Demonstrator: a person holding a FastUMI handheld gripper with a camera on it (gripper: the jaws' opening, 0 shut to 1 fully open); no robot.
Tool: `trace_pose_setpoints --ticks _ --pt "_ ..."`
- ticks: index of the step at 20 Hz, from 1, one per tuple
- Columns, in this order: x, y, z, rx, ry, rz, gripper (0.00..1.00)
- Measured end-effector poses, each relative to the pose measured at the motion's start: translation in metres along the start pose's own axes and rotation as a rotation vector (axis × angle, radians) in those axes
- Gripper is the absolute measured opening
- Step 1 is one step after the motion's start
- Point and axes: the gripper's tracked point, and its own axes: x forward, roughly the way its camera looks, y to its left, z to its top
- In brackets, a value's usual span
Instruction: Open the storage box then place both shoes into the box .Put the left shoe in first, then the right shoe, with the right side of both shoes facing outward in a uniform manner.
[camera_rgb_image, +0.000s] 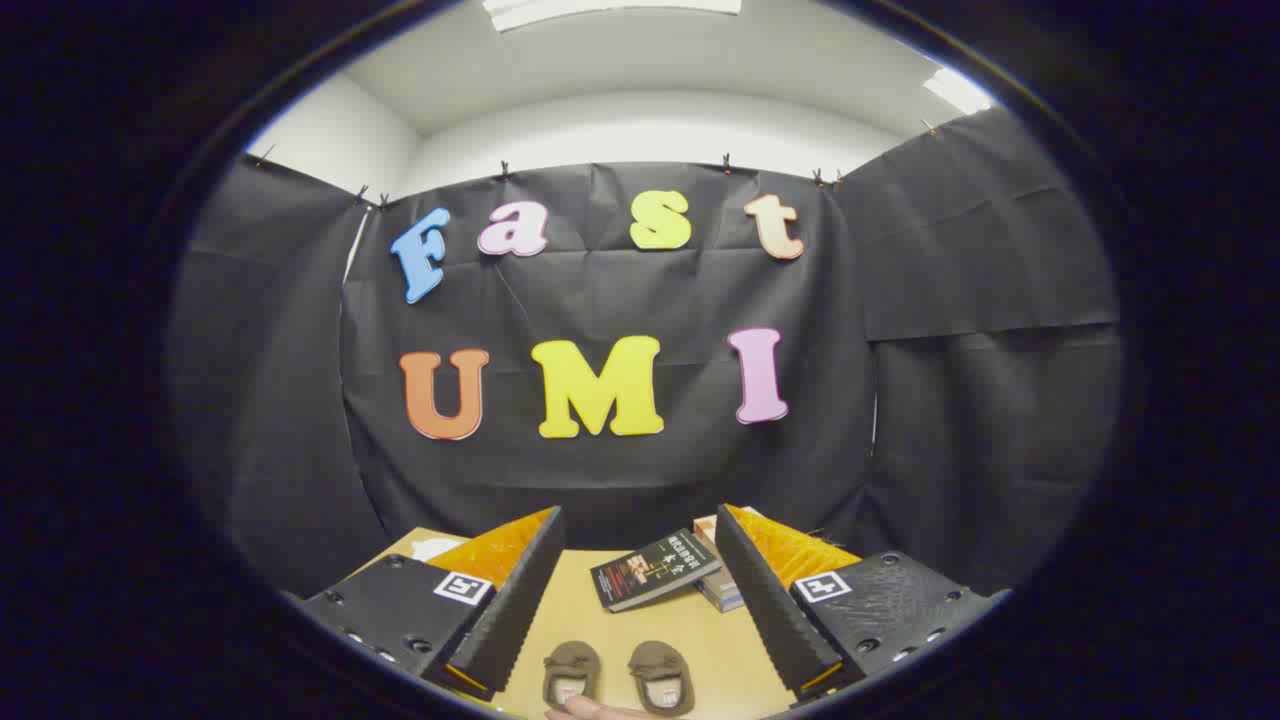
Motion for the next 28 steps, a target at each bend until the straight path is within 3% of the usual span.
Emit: trace_pose_setpoints --ticks 16,23,28 --pt "0.037 0.029 -0.048 -0.047 0.115 0.064 0.94" --pt "0.072 0.068 -0.123 -0.04 0.257 0.146 0.94" --pt "0.091 0.131 -0.186 -0.019 0.404 0.287 0.96"
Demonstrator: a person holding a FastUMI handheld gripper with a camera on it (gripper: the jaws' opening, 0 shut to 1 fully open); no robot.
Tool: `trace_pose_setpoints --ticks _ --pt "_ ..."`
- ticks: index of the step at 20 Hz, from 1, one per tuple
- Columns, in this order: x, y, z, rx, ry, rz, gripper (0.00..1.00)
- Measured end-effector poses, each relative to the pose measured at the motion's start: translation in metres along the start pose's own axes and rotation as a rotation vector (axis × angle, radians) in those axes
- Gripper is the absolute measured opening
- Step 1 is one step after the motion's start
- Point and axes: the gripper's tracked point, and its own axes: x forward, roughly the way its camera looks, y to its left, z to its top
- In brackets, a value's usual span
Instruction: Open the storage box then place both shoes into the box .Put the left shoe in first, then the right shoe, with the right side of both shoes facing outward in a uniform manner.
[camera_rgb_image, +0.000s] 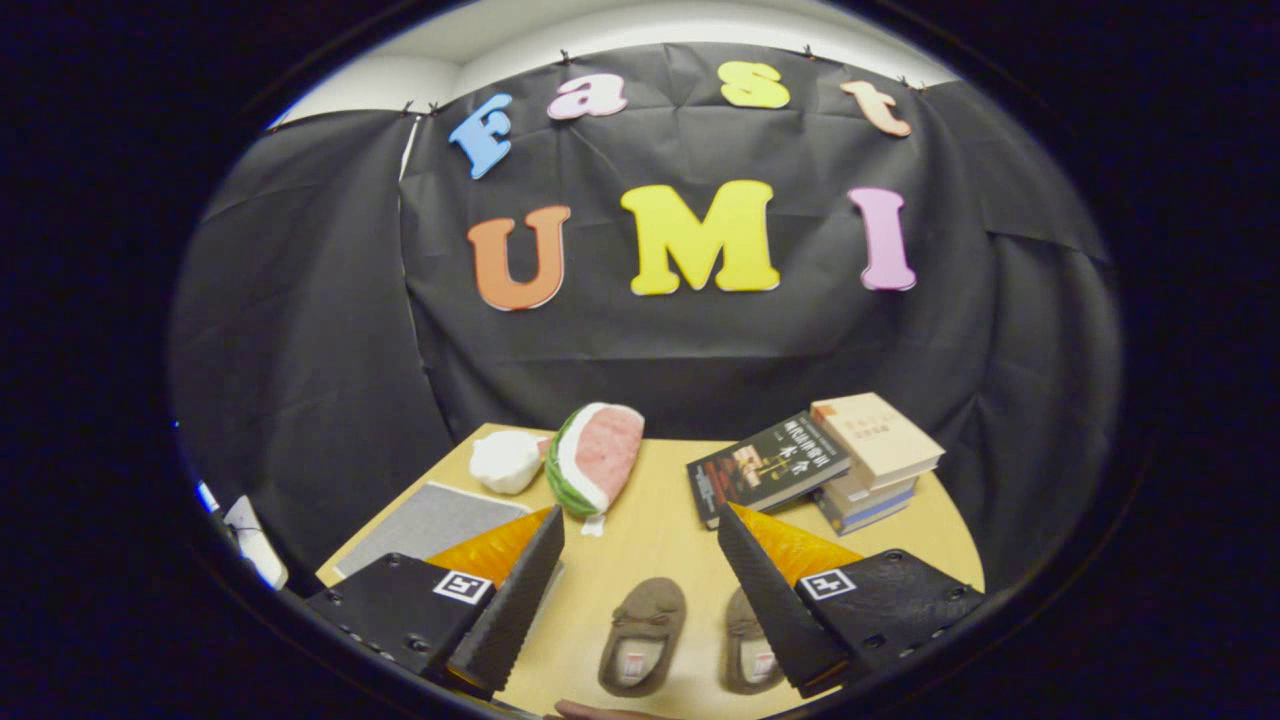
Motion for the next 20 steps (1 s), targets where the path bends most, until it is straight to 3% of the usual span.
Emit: trace_pose_setpoints --ticks 4,7,16,20 --pt "0.043 0.057 -0.046 0.014 0.142 0.138 0.96" --pt "0.068 0.083 -0.073 -0.011 0.223 0.179 0.96" --pt "0.094 0.105 -0.122 0.069 0.37 0.27 0.97" --pt "0.099 0.112 -0.132 0.189 0.433 0.358 0.98"
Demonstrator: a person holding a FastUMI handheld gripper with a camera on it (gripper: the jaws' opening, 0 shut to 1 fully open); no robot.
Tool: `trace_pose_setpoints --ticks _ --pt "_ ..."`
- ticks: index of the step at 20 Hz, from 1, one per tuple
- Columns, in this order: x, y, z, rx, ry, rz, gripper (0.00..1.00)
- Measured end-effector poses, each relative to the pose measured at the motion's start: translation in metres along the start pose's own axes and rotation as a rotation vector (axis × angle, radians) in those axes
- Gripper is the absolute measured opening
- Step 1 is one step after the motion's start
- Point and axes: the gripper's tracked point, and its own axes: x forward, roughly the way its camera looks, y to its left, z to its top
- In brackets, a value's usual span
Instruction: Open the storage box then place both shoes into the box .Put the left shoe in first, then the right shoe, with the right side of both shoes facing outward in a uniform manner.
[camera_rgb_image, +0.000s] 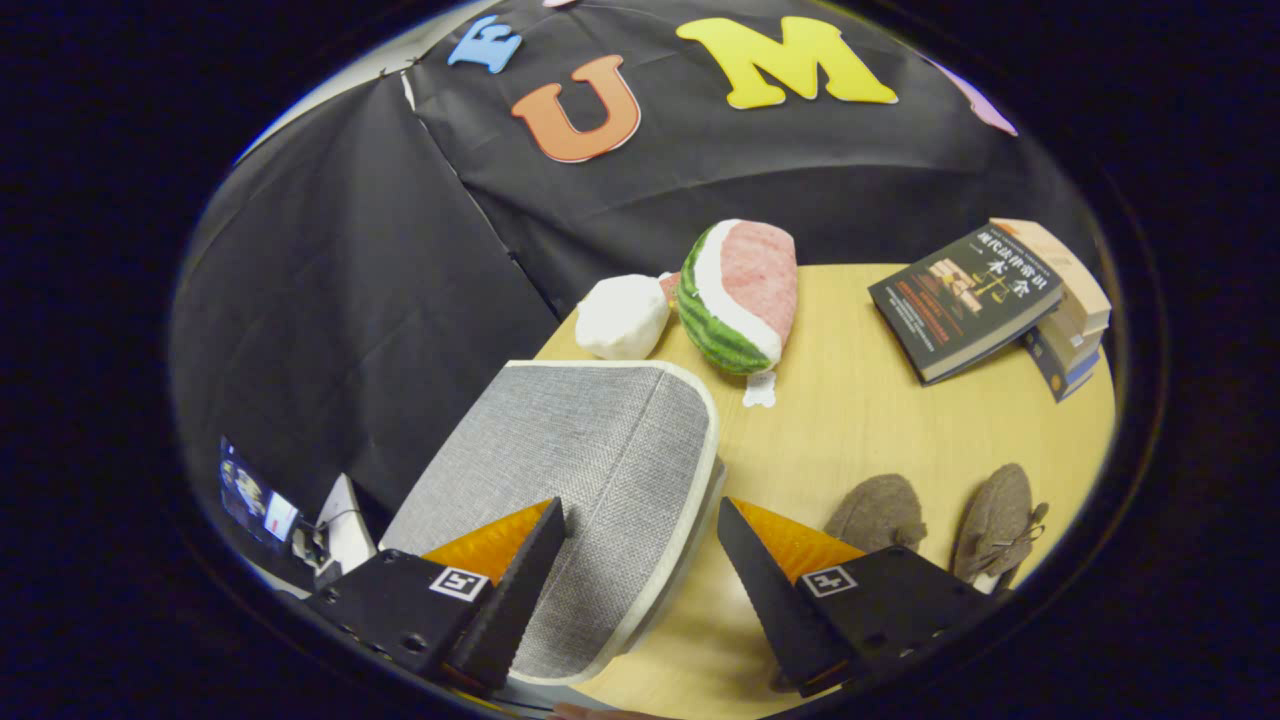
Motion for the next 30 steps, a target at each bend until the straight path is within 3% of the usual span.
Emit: trace_pose_setpoints --ticks 5,6,10,14,20,21,23,25,26,30 --pt "0.01 0.001 -0.006 0.214 0.1 0.161 0.98" --pt "0.013 0.001 -0.006 0.218 0.111 0.178 0.94" --pt "0.008 0.0 -0.006 0.193 0.144 0.191 0.78" --pt "0.003 0.001 -0.006 0.282 0.222 0.212 0.72" --pt "-0.009 -0.004 -0.004 0.263 0.256 0.182 0.38" --pt "-0.012 0.0 -0.002 0.274 0.252 0.204 0.38" --pt "-0.014 0.005 0.0 0.324 0.276 0.192 0.13" --pt "-0.019 0.008 0.006 0.351 0.295 0.194 0.13" --pt "-0.018 0.009 0.006 0.355 0.297 0.168 0.01" --pt "-0.03 0.028 0.017 0.342 0.289 0.137 0.01"
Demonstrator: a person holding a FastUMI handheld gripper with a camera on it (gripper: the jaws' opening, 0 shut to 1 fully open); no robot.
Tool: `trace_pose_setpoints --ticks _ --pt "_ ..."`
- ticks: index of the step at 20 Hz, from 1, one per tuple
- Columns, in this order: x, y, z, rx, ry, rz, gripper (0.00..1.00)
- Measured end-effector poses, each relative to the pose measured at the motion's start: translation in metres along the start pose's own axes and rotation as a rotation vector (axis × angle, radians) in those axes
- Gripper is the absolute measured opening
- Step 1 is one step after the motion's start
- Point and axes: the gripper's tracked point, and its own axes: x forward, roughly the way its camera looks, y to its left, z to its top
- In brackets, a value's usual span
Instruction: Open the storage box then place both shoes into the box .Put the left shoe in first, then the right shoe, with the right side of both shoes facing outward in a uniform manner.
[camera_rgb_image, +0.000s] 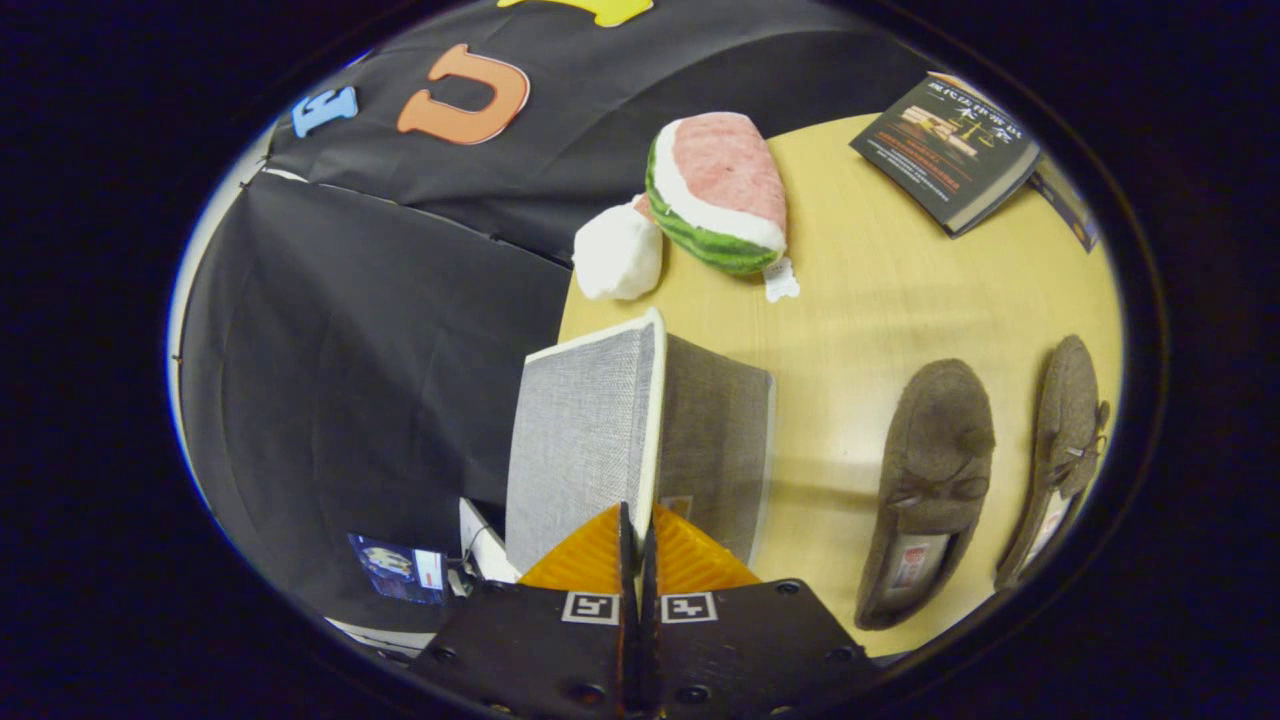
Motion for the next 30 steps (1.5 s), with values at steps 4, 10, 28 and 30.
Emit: trace_pose_setpoints --ticks 4,10,28,30 --pt "-0.023 0.039 0.011 -0.077 -0.04 0.01 0.01" --pt "-0.04 0.131 0.016 -0.141 -0.079 0.056 0.01" --pt "0.042 0.28 0.004 -0.278 -0.082 0.091 0.3" --pt "0.044 0.295 0.001 -0.278 -0.087 0.146 0.48"
